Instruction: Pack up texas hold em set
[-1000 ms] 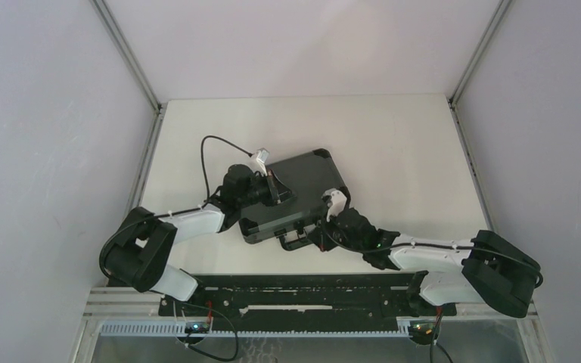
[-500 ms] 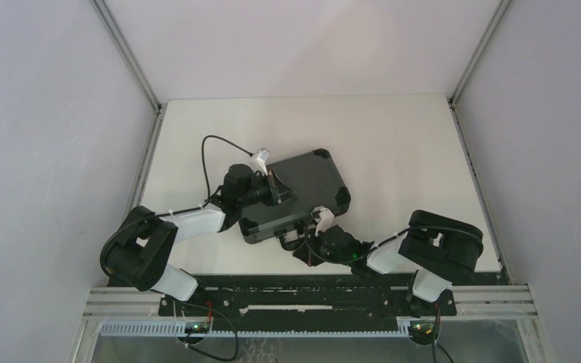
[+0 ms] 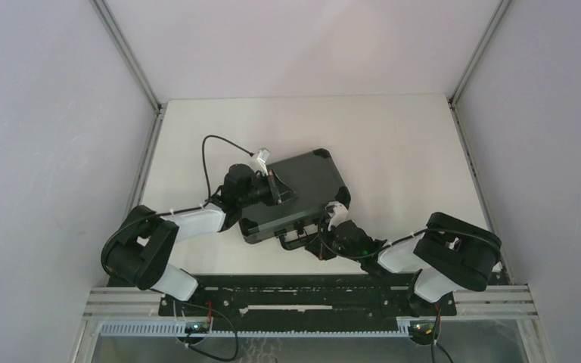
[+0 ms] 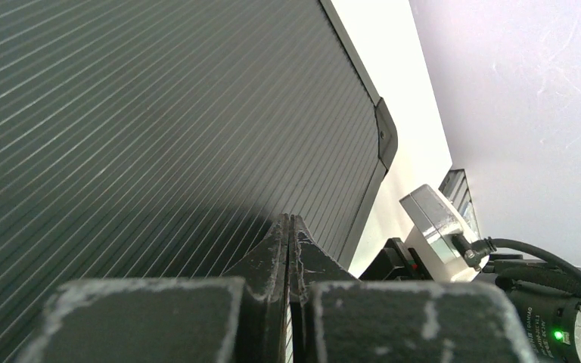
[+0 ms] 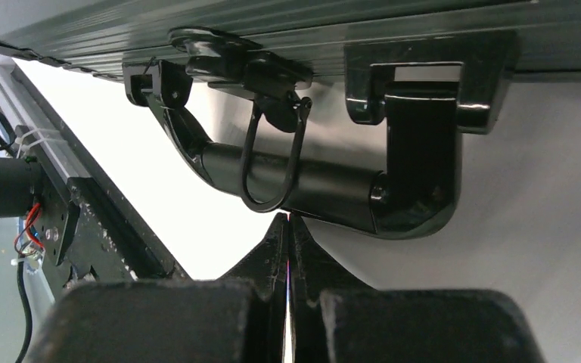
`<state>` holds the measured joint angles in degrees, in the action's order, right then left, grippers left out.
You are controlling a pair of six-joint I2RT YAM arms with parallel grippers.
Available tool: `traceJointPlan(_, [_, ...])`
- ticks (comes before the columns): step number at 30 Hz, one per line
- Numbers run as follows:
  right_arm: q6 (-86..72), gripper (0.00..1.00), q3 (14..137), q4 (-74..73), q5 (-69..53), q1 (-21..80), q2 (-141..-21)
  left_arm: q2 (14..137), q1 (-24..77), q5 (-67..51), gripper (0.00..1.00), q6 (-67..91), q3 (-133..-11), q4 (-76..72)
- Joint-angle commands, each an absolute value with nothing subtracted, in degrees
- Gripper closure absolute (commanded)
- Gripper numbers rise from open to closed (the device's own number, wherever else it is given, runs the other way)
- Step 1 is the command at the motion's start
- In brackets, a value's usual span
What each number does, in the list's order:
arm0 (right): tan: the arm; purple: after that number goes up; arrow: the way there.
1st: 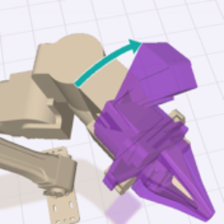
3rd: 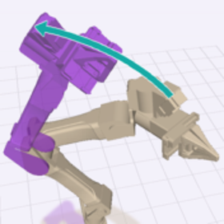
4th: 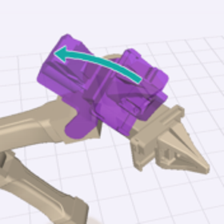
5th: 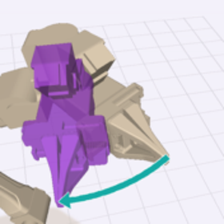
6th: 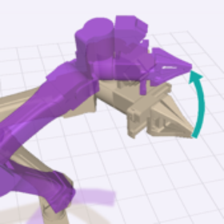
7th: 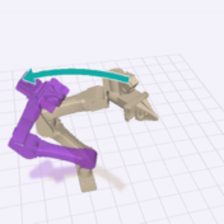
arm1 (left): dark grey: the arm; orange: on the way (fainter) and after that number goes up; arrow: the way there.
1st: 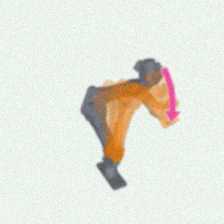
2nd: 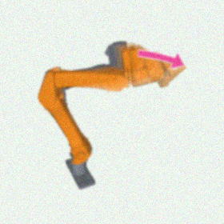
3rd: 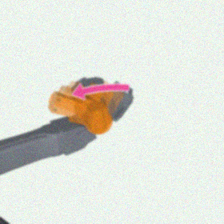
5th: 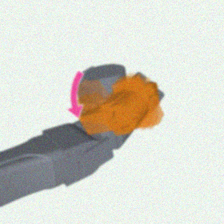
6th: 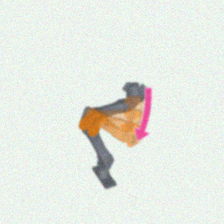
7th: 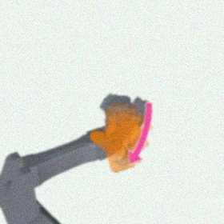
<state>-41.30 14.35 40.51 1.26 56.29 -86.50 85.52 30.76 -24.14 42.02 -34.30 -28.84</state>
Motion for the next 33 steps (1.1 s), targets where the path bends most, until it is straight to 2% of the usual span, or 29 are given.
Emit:
traceJointPlan(1, [-37.5,1.00,15.1,36.5,-0.2,55.4,-90.6,88.2,31.5,-23.2,1.00,39.4,-32.7,-17.9])
traceJointPlan(5, [-37.5,1.00,16.3,38.2,-0.8,55.2,-91.7,88.2,31.4,-23.2,1.00,39.2,-32.6,-17.8])
traceJointPlan(10, [-34.7,1.00,18.9,33.6,0.4,54.0,-88.2,88.2,31.1,-23.4,1.00,39.1,-32.5,-17.8])
traceJointPlan(18, [-27.8,1.00,21.2,26.4,-2.0,46.9,-80.9,87.2,31.0,-23.2,1.00,39.1,-32.0,-17.9])
traceJointPlan(24, [-25.5,1.00,28.7,23.9,-7.0,44.8,-82.6,86.4,30.5,-22.9,1.00,38.8,-31.3,-17.5])
traceJointPlan(33, [-27.6,1.00,29.3,26.3,-9.2,45.2,-82.1,84.5,29.8,-23.2,1.00,38.8,-30.3,-17.4])
